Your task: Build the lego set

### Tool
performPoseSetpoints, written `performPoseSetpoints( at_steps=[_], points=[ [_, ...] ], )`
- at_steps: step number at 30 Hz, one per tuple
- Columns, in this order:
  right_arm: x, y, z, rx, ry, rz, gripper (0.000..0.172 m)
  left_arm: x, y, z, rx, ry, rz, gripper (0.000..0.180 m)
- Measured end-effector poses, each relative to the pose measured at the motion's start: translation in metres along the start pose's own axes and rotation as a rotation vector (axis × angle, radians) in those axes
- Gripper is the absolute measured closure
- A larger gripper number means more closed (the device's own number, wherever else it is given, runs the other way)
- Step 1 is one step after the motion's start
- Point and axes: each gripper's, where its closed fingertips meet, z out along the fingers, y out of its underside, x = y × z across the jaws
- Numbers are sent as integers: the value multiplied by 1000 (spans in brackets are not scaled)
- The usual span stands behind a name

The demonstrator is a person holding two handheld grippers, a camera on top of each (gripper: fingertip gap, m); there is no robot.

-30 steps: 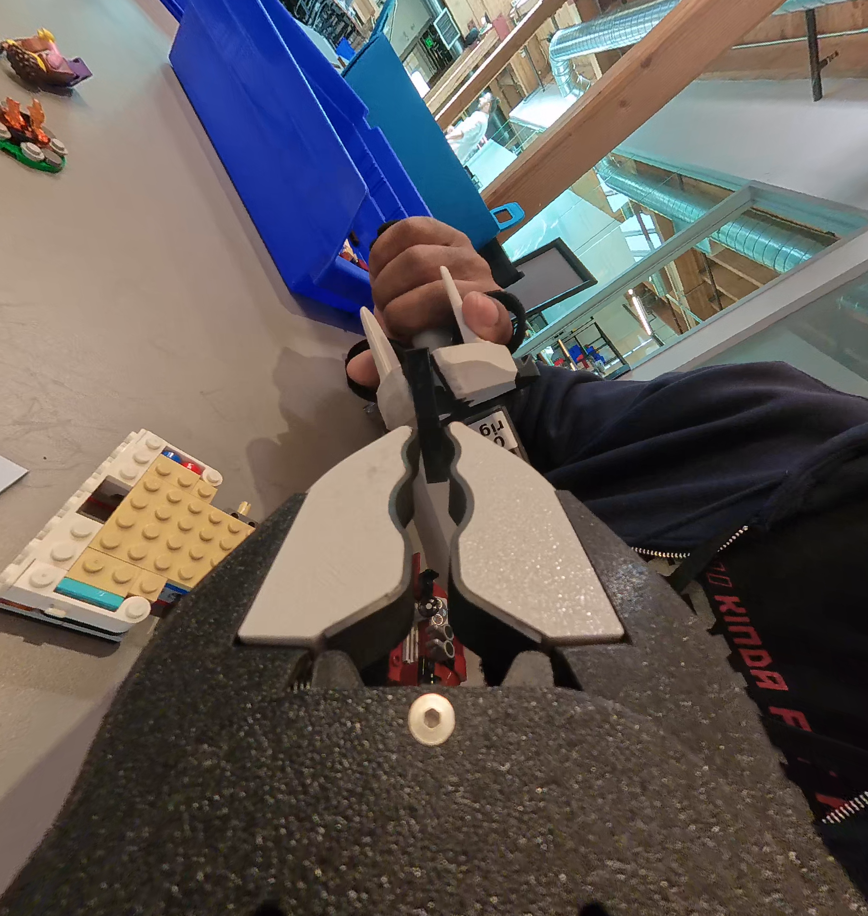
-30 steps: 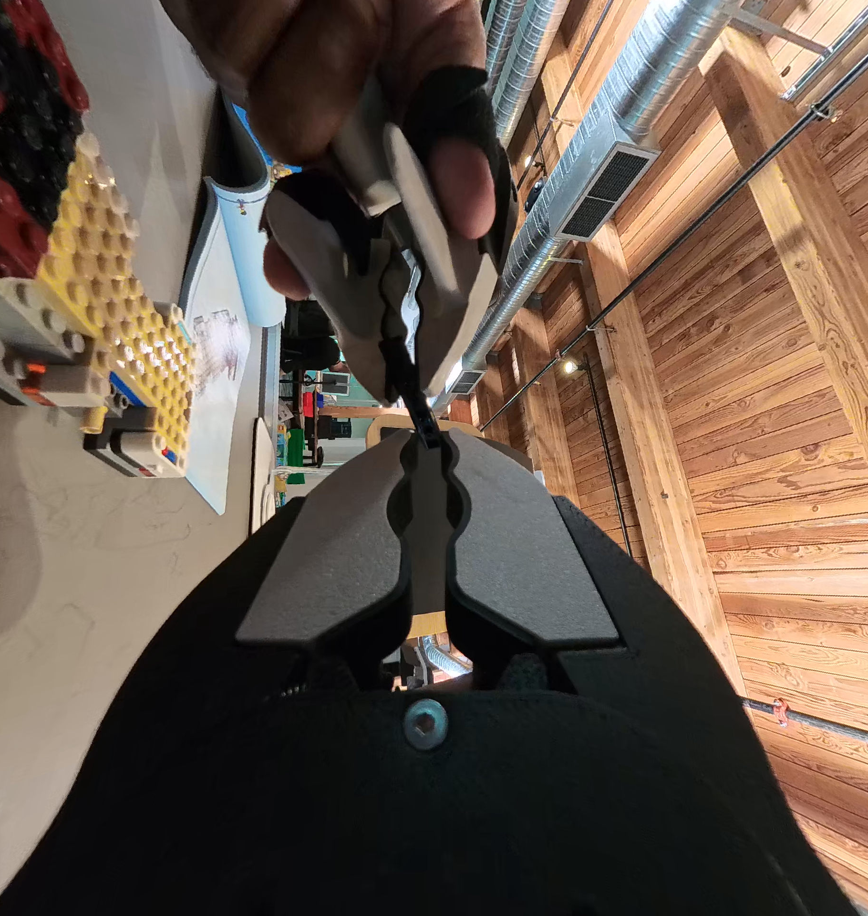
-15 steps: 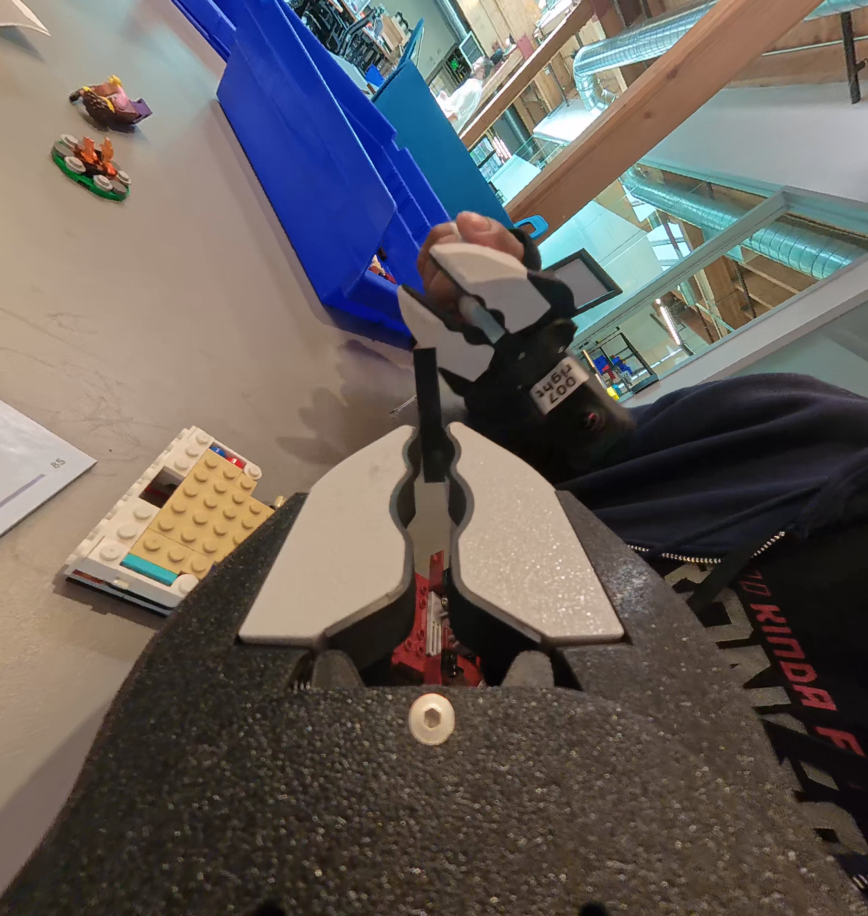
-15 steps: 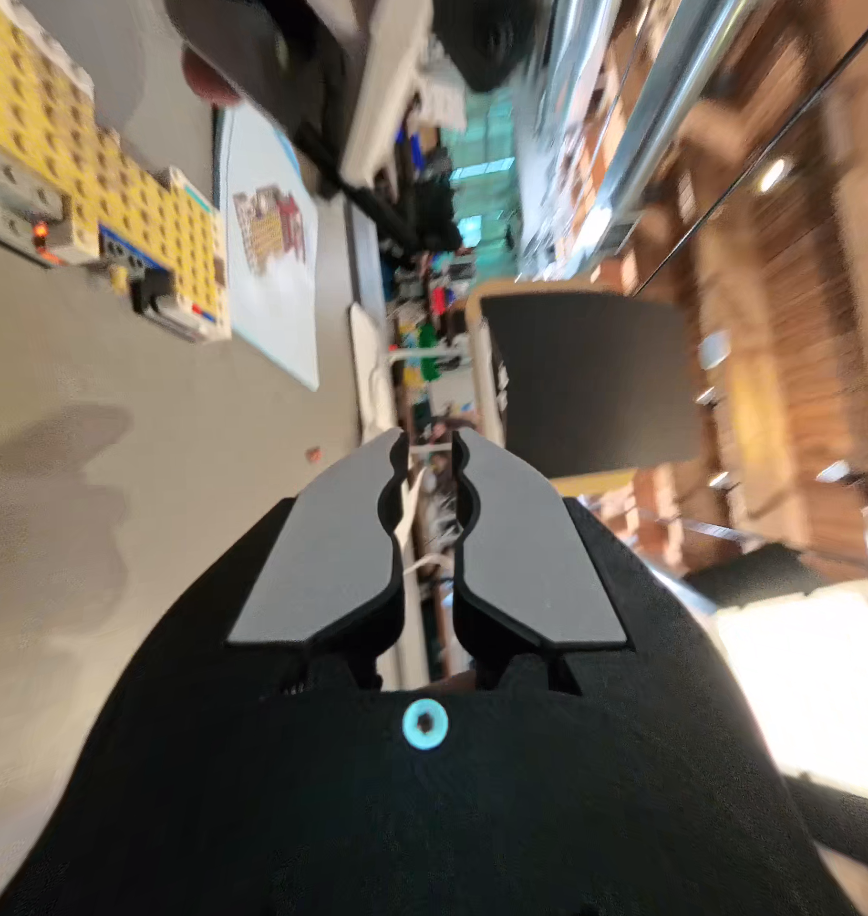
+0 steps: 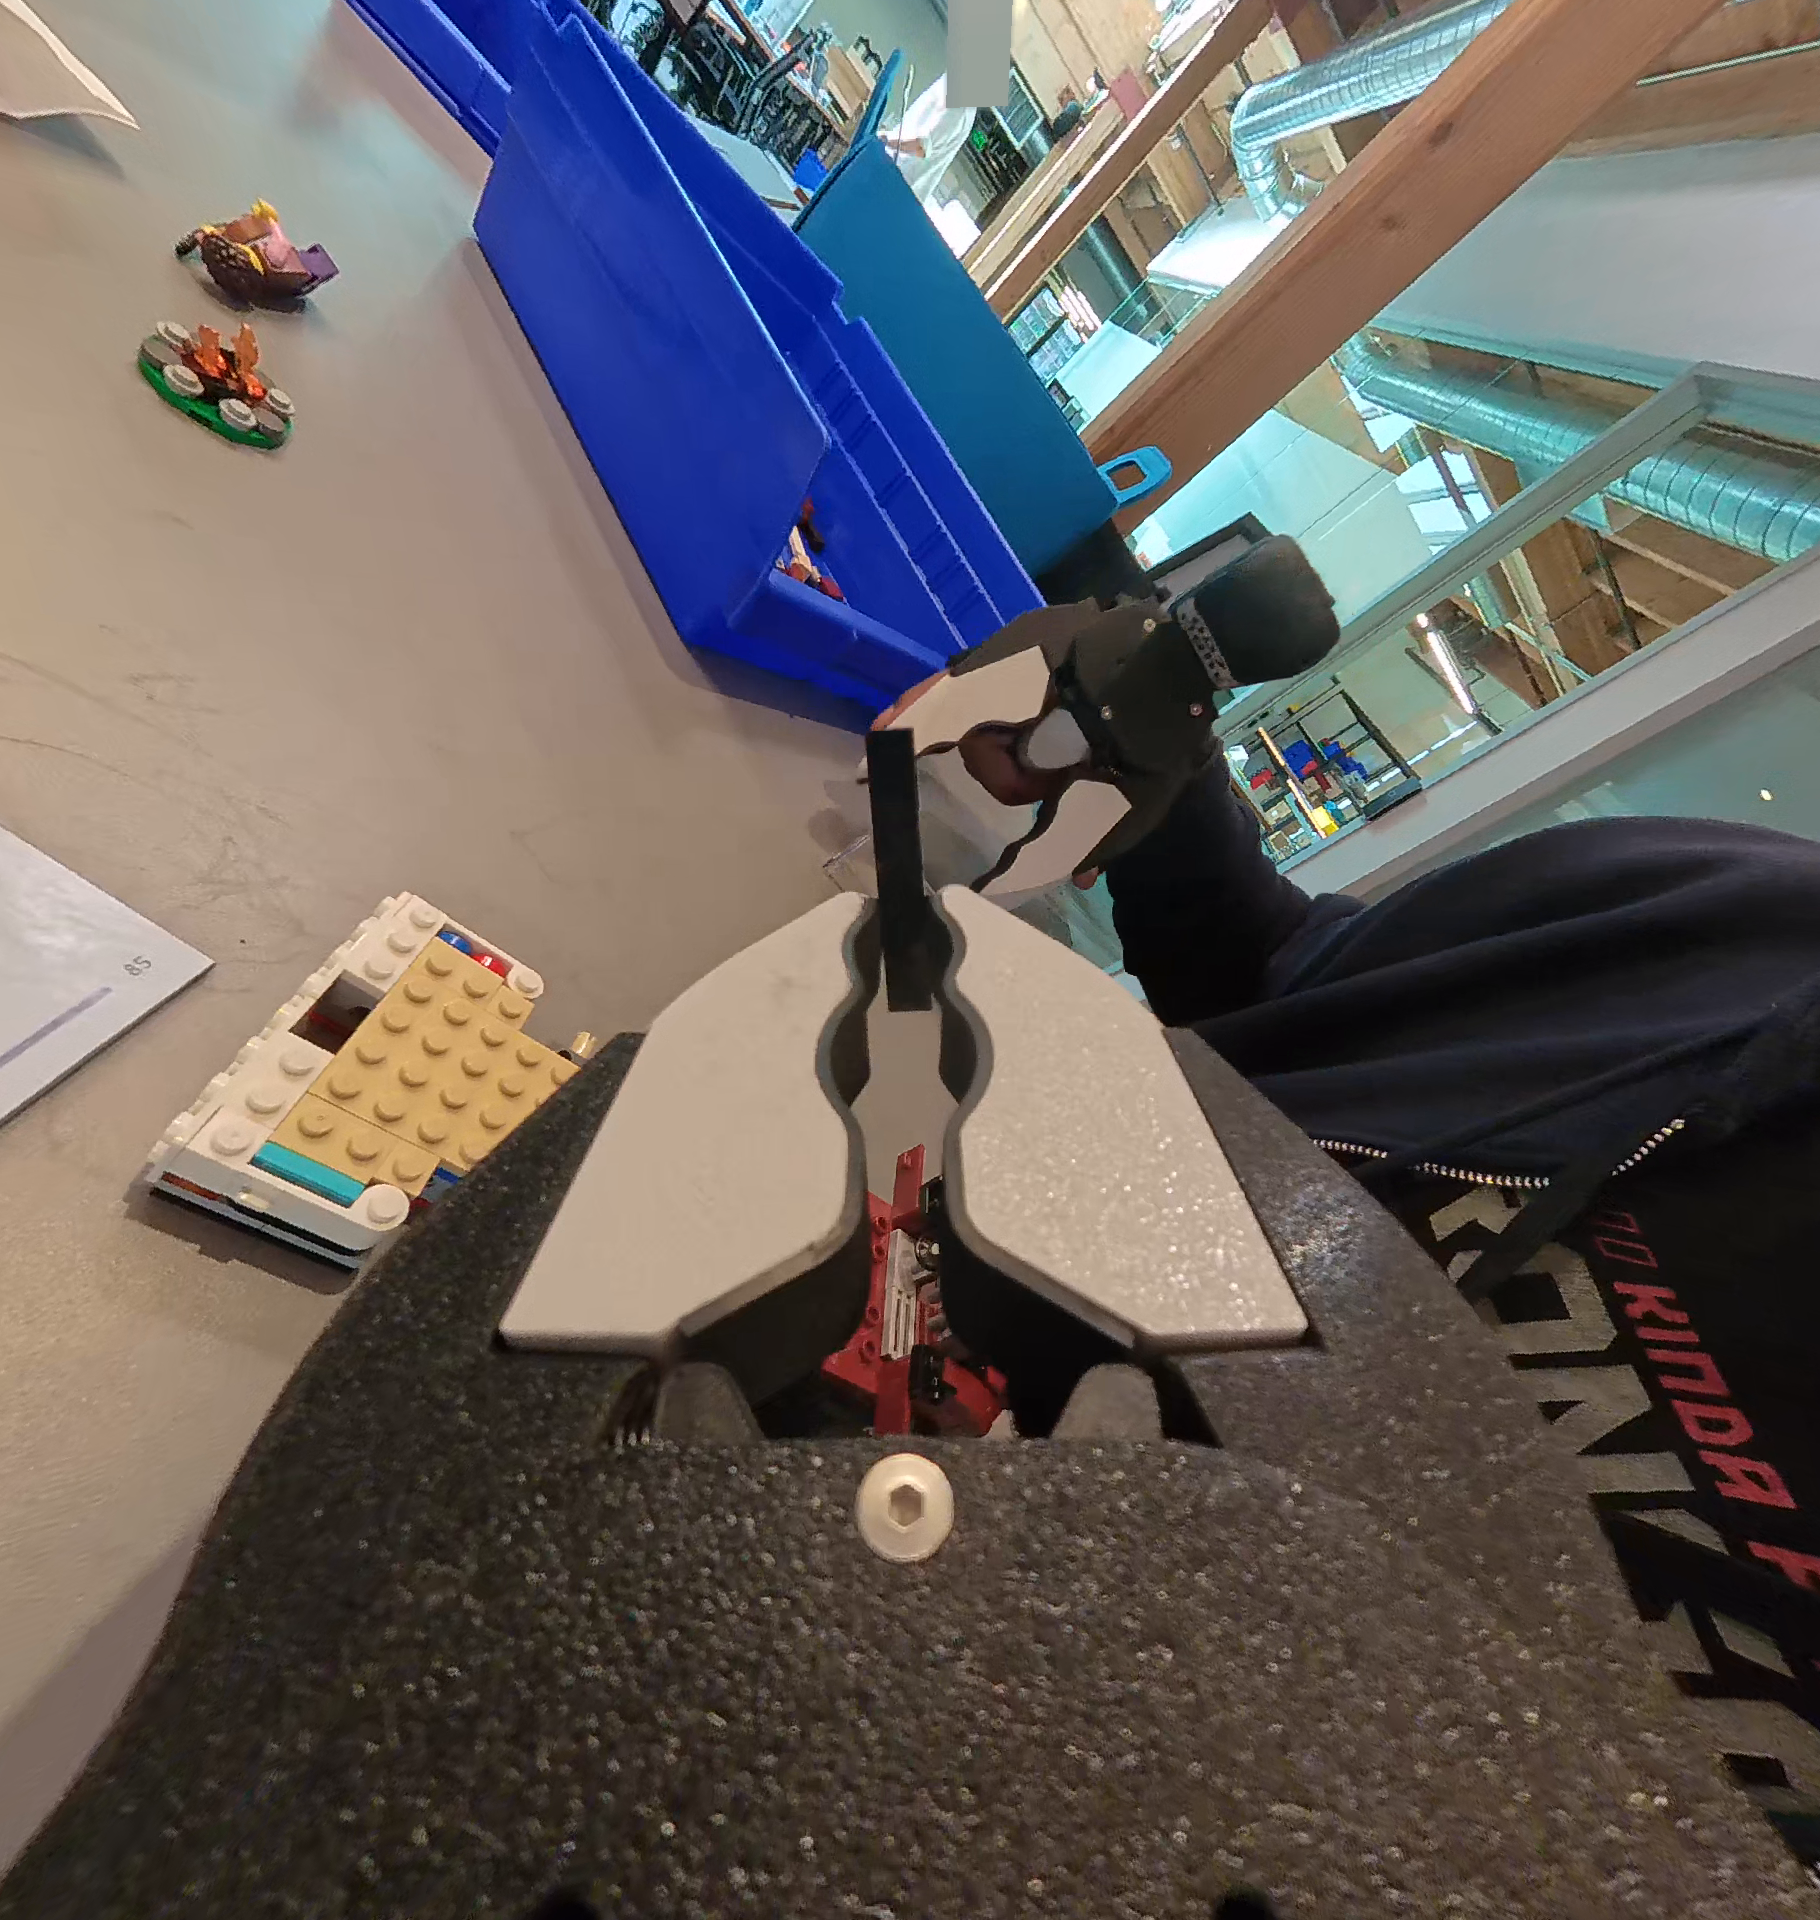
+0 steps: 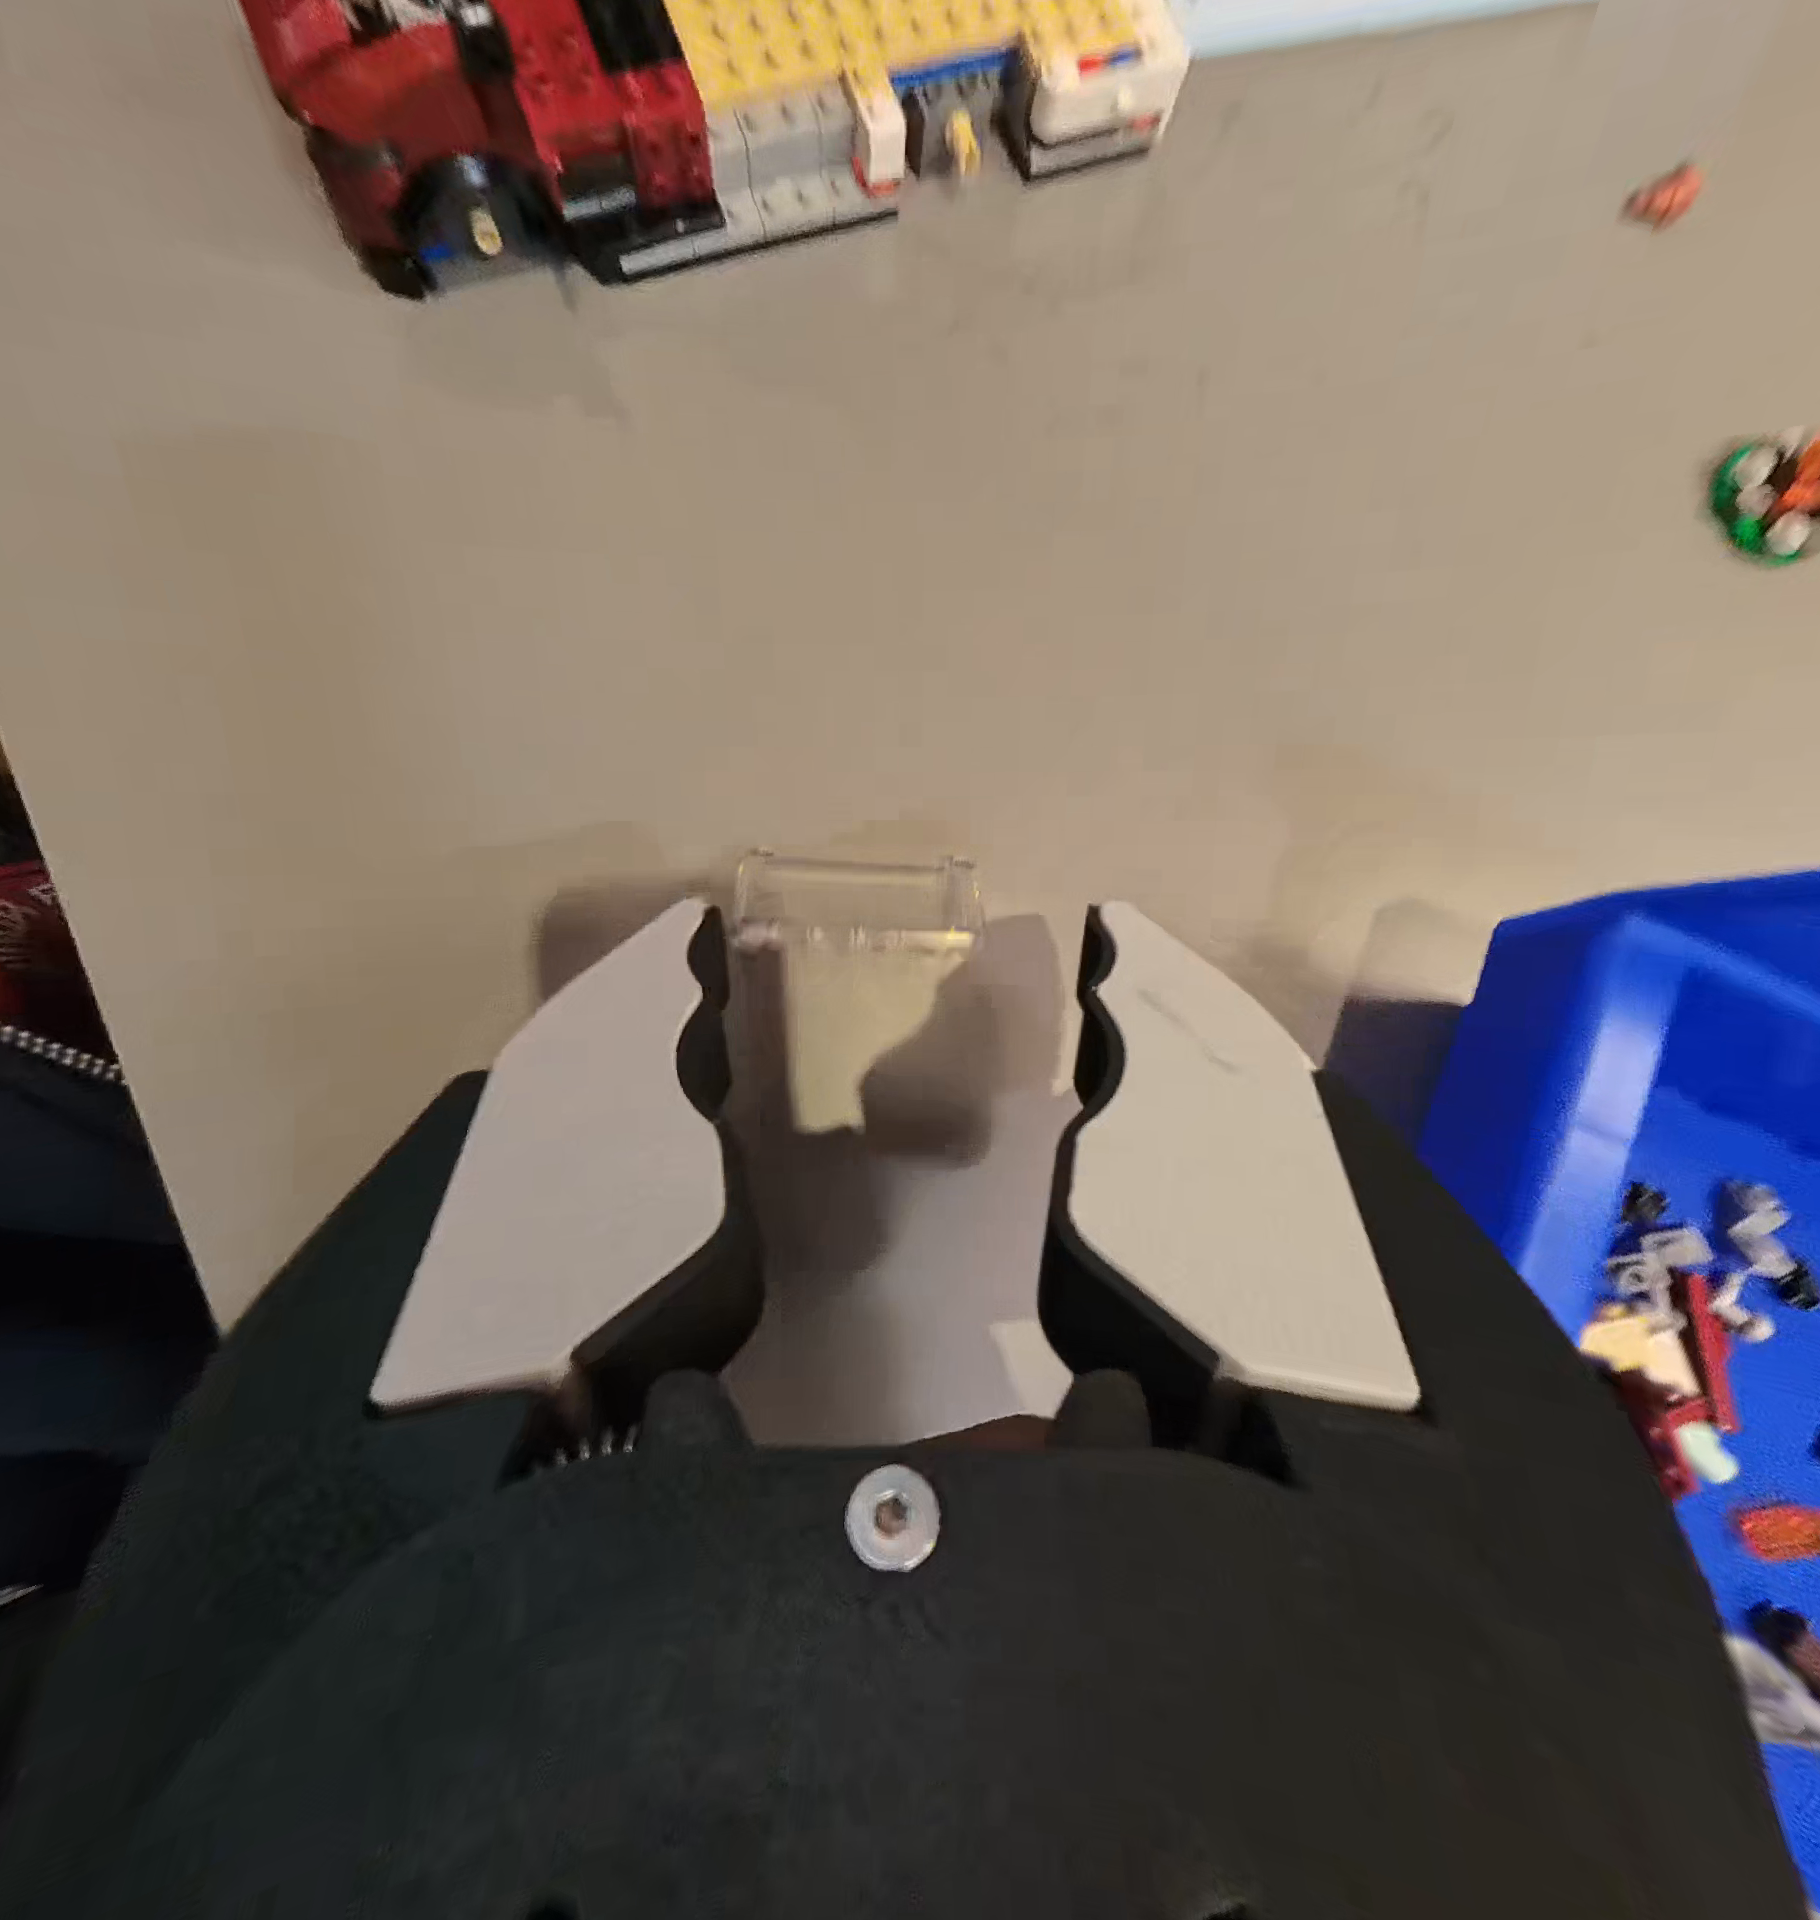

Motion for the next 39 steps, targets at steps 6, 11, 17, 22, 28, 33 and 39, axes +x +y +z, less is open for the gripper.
performPoseSetpoints(
  at_steps=[6, 11, 17, 22, 28, 33, 39],
  points=[
    [-8, 9, 14, -41, 2, 38, 114, -4, -1, -3, 8, -22, 2, 172],
    [4, -6, 22, 9, 103, -38, 118, -6, 2, -2, -5, -27, -10, 172],
    [33, -72, 28, 217, 320, -228, 118, -6, 1, -3, 0, -32, -10, 172],
    [38, -155, 34, 483, 473, -359, 118, -5, -5, -8, 26, -46, -9, 172],
    [26, -204, 32, 661, 615, -395, 118, 0, -16, -19, 37, -121, 67, 172],
    [18, -216, 11, 757, 728, -362, 118, 16, -27, -21, 23, -160, 140, 172],
    [-5, -226, -12, 853, 795, -350, 118, 59, -33, -13, -103, -181, 275, 172]
  ],
)
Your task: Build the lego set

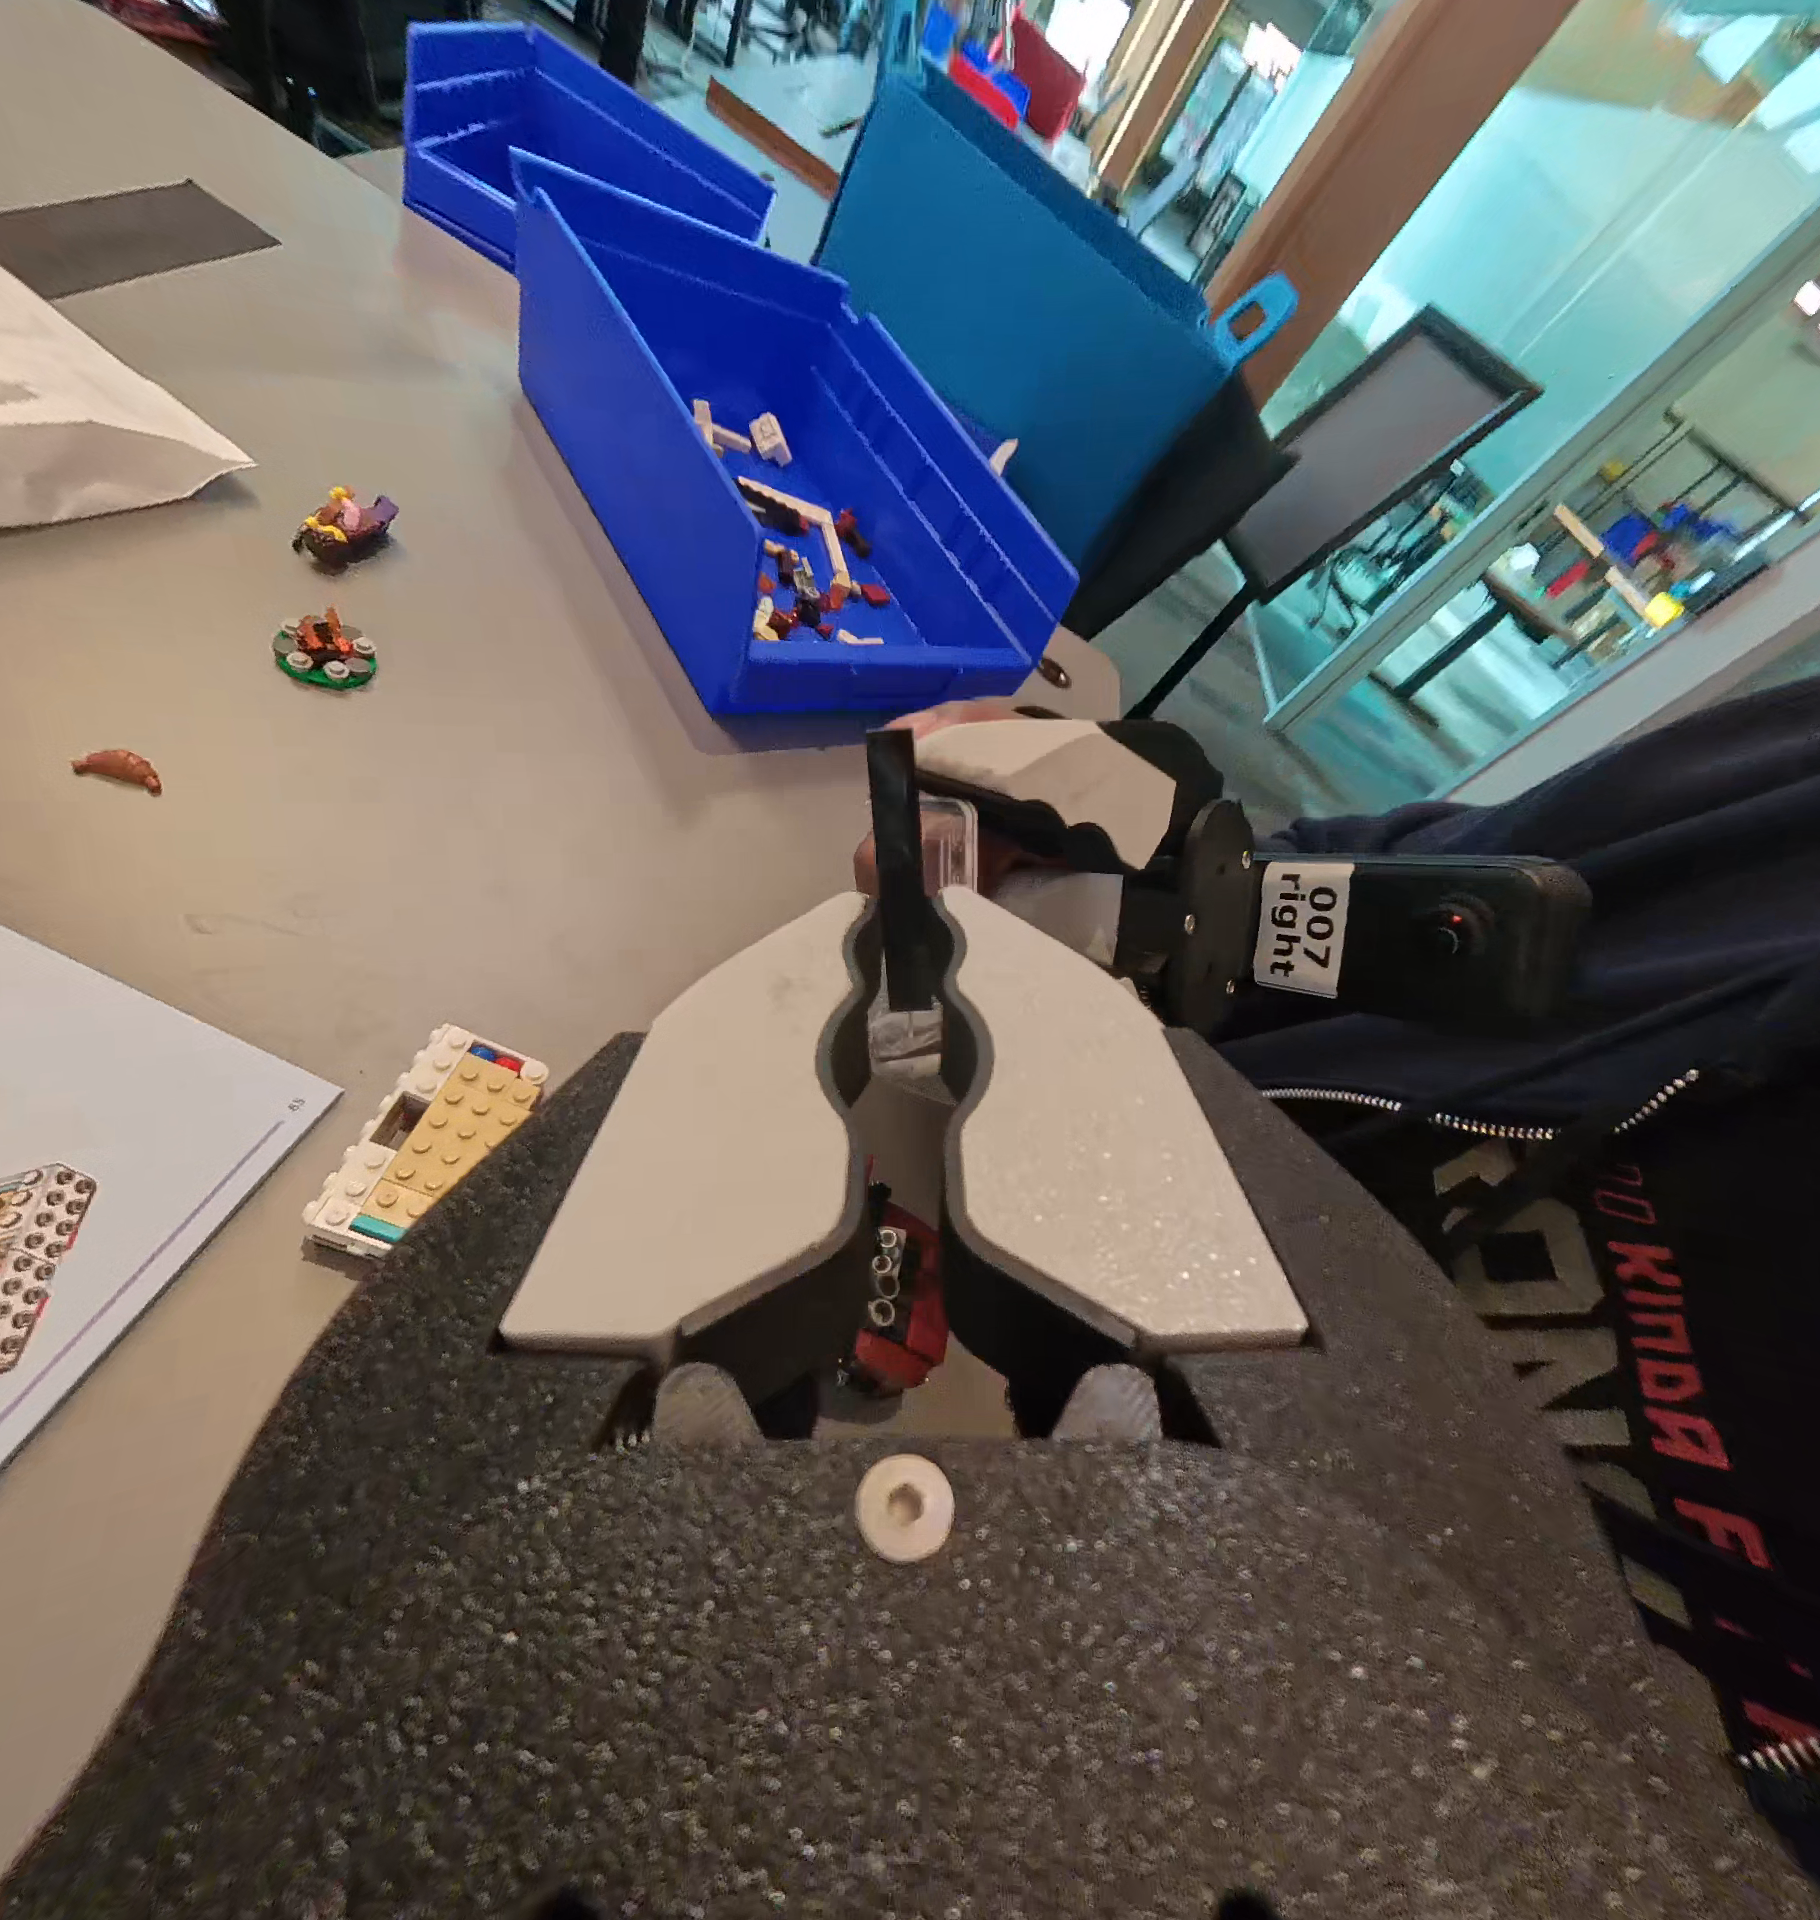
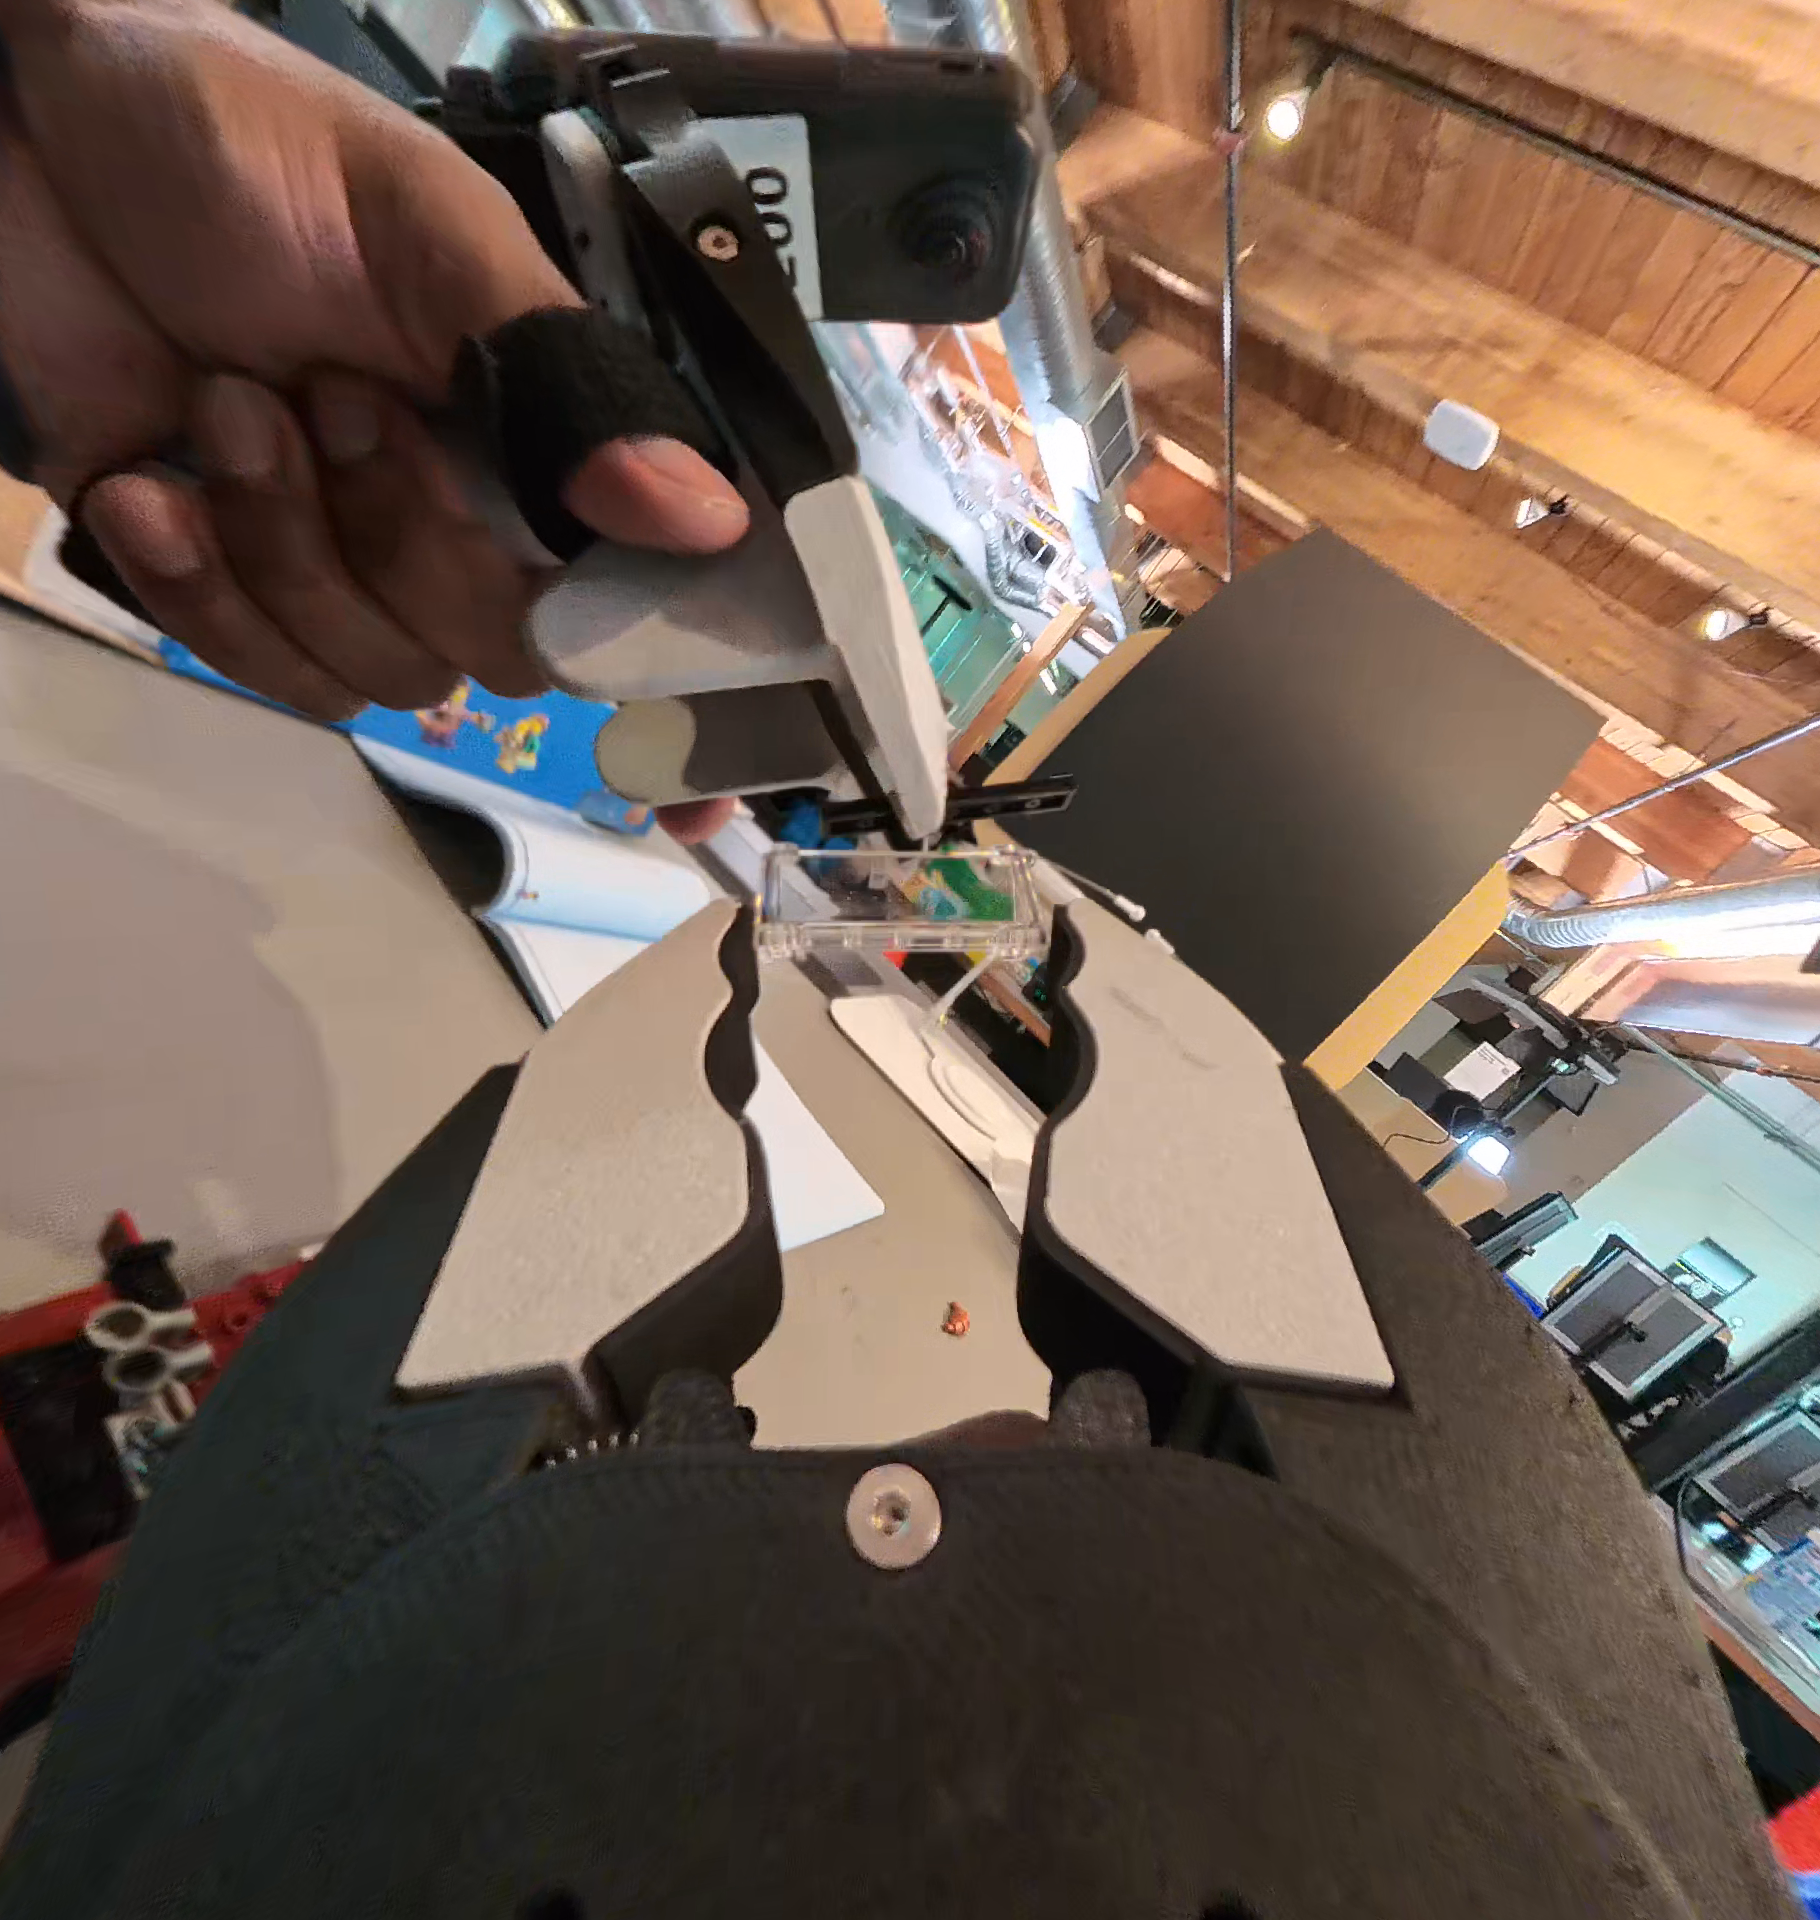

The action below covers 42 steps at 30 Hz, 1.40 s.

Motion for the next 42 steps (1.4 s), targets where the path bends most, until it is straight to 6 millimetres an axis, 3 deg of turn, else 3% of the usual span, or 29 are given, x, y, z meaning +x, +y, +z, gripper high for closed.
performPoseSetpoints(
  at_steps=[7, 15, 18, 23, 27, 34, 37, 42],
  points=[
    [8, -32, -21, 91, 123, 79, 118, 35, -2, -8, -183, -86, 141, 172],
    [6, -53, -37, 157, 184, 136, 118, 62, 2, -12, -325, -131, 203, 172],
    [4, -57, -42, 171, 197, 155, 118, 72, 2, -13, -337, -84, 183, 172],
    [2, -62, -44, 183, 181, 190, 118, 95, -11, -23, -180, 213, 25, 172],
    [2, -64, -42, 183, 169, 213, 118, 91, -21, -34, -46, 374, -135, 172],
    [-1, -64, -40, 185, 158, 218, 118, 83, -21, -33, -16, 383, -181, 172],
    [1, -63, -41, 187, 163, 223, 118, 79, -19, -27, -41, 330, -169, 172],
    [3, -59, -42, 174, 185, 216, 118, 70, -2, -13, -198, 97, -31, 172]
  ],
)
